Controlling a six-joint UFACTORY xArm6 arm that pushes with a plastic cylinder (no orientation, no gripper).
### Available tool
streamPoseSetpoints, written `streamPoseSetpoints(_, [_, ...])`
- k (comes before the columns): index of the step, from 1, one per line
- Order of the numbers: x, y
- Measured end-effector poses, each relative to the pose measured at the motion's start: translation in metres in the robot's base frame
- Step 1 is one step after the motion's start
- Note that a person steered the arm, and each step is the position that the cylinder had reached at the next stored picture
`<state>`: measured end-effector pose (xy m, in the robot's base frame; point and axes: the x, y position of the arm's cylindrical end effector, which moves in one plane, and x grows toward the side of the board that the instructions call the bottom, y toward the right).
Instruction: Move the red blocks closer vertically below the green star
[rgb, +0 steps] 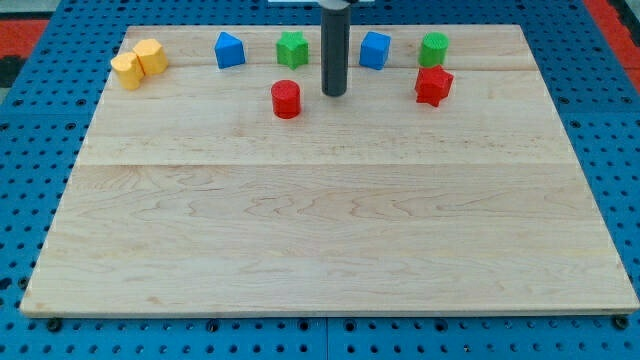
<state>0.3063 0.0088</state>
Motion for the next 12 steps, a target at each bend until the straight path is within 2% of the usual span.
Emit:
streamPoseSetpoints(1, [0.014,-0.069])
streamPoseSetpoints(2, [0.078,-0.069])
streamPoseSetpoints(3, [0.091,-0.045])
streamPoseSetpoints(4, [0.087,0.087])
streamPoseSetpoints(6, [0.026,0.203])
streamPoseSetpoints(7, [0.005,0.167])
streamPoseSetpoints(8, [0.022,0.118])
streamPoseSetpoints(9, [0.076,0.043])
streamPoseSetpoints(11, [0.002,0.080])
streamPoseSetpoints(12, [0.033,0.017])
